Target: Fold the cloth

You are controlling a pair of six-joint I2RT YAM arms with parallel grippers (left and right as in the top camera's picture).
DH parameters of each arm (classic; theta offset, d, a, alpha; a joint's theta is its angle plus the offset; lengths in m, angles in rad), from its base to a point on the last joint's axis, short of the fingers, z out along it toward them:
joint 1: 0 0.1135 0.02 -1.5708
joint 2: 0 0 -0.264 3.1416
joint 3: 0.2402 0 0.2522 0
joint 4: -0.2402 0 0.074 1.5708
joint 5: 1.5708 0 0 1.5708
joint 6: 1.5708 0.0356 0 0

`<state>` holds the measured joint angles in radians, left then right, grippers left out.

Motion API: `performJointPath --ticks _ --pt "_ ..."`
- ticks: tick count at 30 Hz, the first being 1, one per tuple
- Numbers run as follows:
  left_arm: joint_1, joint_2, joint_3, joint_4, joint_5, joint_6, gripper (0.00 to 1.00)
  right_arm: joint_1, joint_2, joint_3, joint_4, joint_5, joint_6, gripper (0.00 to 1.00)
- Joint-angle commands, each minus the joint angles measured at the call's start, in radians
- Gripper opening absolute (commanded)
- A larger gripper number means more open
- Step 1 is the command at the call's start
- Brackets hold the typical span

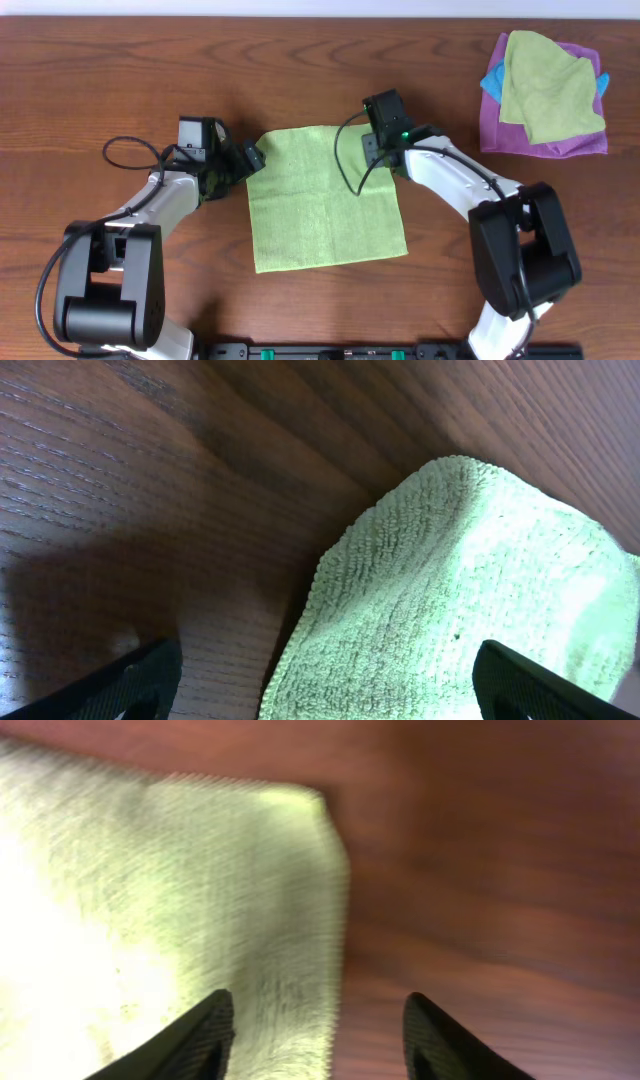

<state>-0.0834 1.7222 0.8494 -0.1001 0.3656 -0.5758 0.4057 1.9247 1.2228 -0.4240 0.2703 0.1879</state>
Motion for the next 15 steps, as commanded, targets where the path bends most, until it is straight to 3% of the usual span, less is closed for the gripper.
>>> performJointPath --ticks 1,2,4,11,12,15 --pt "0.006 0.030 -0.027 -0.032 -0.050 0.003 0.95 -0.031 -0.023 0.021 -0.003 0.233 -0.033 0.73" --pt "0.006 0.030 -0.027 -0.032 -0.049 0.003 0.95 -0.039 -0.023 0.021 -0.003 0.246 -0.037 0.82" --pt "0.006 0.030 -0.027 -0.031 -0.038 0.003 0.95 -0.050 -0.024 0.022 0.000 0.232 -0.037 0.87" --pt "0.004 0.030 -0.025 -0.015 0.103 0.014 0.95 -0.051 -0.078 0.039 -0.003 -0.211 -0.092 0.88" --pt "0.004 0.030 -0.022 -0.014 0.109 0.014 0.95 -0.051 -0.091 0.039 -0.003 -0.293 -0.092 0.85" --pt "0.004 0.030 -0.003 0.004 0.154 0.014 0.96 -0.051 -0.117 0.039 -0.001 -0.457 -0.100 0.48"
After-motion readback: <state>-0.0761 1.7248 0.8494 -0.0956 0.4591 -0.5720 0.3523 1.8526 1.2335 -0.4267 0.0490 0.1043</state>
